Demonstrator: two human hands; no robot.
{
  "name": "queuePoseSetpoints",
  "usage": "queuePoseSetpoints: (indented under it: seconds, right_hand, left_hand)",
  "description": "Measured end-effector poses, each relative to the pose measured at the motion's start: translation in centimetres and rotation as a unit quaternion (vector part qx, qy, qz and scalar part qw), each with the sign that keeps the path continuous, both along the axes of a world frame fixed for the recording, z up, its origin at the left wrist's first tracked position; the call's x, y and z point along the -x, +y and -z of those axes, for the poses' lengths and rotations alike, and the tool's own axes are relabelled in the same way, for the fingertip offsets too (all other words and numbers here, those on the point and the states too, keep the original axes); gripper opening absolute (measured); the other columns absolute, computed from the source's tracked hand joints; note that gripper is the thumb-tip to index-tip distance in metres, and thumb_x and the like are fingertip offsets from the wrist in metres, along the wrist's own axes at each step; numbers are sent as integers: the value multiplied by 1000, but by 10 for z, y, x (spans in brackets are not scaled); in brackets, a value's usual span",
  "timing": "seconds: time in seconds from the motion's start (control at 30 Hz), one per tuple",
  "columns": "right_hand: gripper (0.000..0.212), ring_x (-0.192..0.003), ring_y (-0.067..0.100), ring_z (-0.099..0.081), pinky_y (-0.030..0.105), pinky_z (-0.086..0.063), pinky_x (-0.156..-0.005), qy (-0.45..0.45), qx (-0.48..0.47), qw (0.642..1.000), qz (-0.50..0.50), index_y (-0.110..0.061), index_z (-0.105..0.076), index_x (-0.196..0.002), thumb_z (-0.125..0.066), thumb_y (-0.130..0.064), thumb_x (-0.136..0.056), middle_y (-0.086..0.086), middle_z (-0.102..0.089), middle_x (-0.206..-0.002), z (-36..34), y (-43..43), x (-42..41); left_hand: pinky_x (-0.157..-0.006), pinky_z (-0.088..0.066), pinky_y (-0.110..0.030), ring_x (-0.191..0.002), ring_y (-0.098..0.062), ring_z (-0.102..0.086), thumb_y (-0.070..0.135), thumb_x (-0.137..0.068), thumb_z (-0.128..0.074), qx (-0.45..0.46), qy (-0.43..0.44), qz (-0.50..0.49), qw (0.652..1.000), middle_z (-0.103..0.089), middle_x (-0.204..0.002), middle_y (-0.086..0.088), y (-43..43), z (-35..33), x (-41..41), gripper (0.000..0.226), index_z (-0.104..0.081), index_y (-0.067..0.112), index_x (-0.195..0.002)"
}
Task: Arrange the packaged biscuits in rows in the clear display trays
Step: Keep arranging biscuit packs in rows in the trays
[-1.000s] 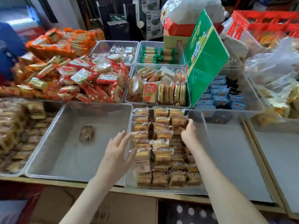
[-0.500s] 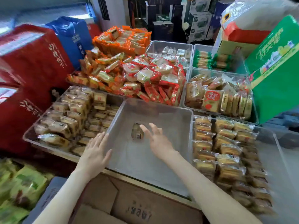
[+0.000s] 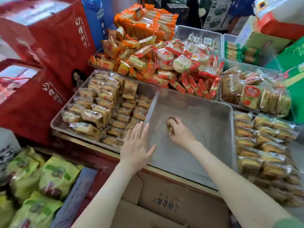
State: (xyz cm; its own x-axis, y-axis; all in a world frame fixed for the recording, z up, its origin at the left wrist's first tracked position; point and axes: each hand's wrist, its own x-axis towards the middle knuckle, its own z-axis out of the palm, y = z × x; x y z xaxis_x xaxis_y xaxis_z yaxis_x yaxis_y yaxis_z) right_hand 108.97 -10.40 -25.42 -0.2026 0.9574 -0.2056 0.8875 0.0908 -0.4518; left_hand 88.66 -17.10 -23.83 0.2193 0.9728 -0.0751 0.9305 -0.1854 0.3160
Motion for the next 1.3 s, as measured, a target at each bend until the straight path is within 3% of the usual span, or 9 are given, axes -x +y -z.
queuePoseSetpoints:
  seconds: [0.1,0.23,0.33,0.47,0.67,0.83,0.97,1.2,1.3]
  right_hand:
    - [28,-95,22,-62,13,-47,-79,221,9,970,101,-23,-51,-114,-60,-11,-92,0,-55,-112,-64,-37,-16]
    - [21,-79,37,-70,34,-57,-66,472,73,866,149,-21,-46,-115,-49,-8,-99,19,-62,-107,-135,-99,-32]
    - [19,-80,39,-68,34,-54,-65,541,86,823,149,-7,-45,-115,-50,-14,-98,22,-68,-99,-157,-137,-37]
    - [35,-89,38,-66,39,-52,-74,615,58,768,169,-2,-49,-122,-51,-26,-96,20,-68,-106,-173,-175,-38]
    - [31,-95,15,-68,28,-53,-78,578,-39,776,251,-22,-64,-110,-55,-41,-88,-2,-73,-98,-185,-212,-26]
    - [13,-84,18,-67,25,-52,-68,623,-123,682,363,-12,-68,-98,-57,-17,-95,4,-73,-88,-182,-233,-18]
    - [7,-74,19,-66,28,-56,-63,646,-123,641,396,-6,-66,-89,-59,-6,-91,8,-69,-80,-182,-243,-11]
    - [14,-79,21,-54,30,-49,-72,578,-114,680,437,-9,-62,-88,-53,-2,-96,10,-64,-85,-184,-251,-10]
    - [13,-86,24,-63,35,-54,-75,548,-130,700,440,-11,-60,-90,-51,-6,-98,10,-68,-92,-188,-254,-3]
  left_hand:
    - [-120,-3,-33,-150,-20,-2,57,-99,-35,43,-179,-37,982,-6,-164,-6,-3,-23,-12,71,-16,18,-156]
    - [-100,-43,-20,-127,-12,-51,28,-98,-56,188,-463,-85,862,-55,-140,-3,-21,-76,-37,44,-49,18,-141]
    - [-87,-55,-26,-97,-13,-69,18,-94,-63,183,-487,-89,849,-75,-102,-2,-42,-105,-54,21,-71,14,-113]
    - [-79,-59,-28,-88,-19,-73,14,-97,-59,201,-577,-104,785,-76,-91,-7,-72,-139,-68,16,-72,8,-103]
    - [-70,-58,-21,-75,-14,-70,9,-91,-66,121,-571,-111,805,-72,-84,-11,-98,-165,-70,6,-68,3,-93]
    - [-68,-57,-22,-67,-13,-64,8,-91,-66,100,-569,-92,811,-69,-72,-5,-116,-170,-63,7,-67,7,-84]
    - [-60,-48,-23,-59,-9,-55,10,-92,-65,69,-548,-71,830,-63,-63,2,-127,-168,-58,13,-66,13,-80]
    - [-60,-45,-18,-56,-3,-55,13,-93,-65,42,-516,-55,854,-63,-63,3,-140,-171,-42,12,-65,14,-81]
    - [-66,-47,-23,-63,-8,-57,17,-93,-65,35,-505,-70,860,-65,-68,2,-144,-170,-40,9,-67,14,-84]
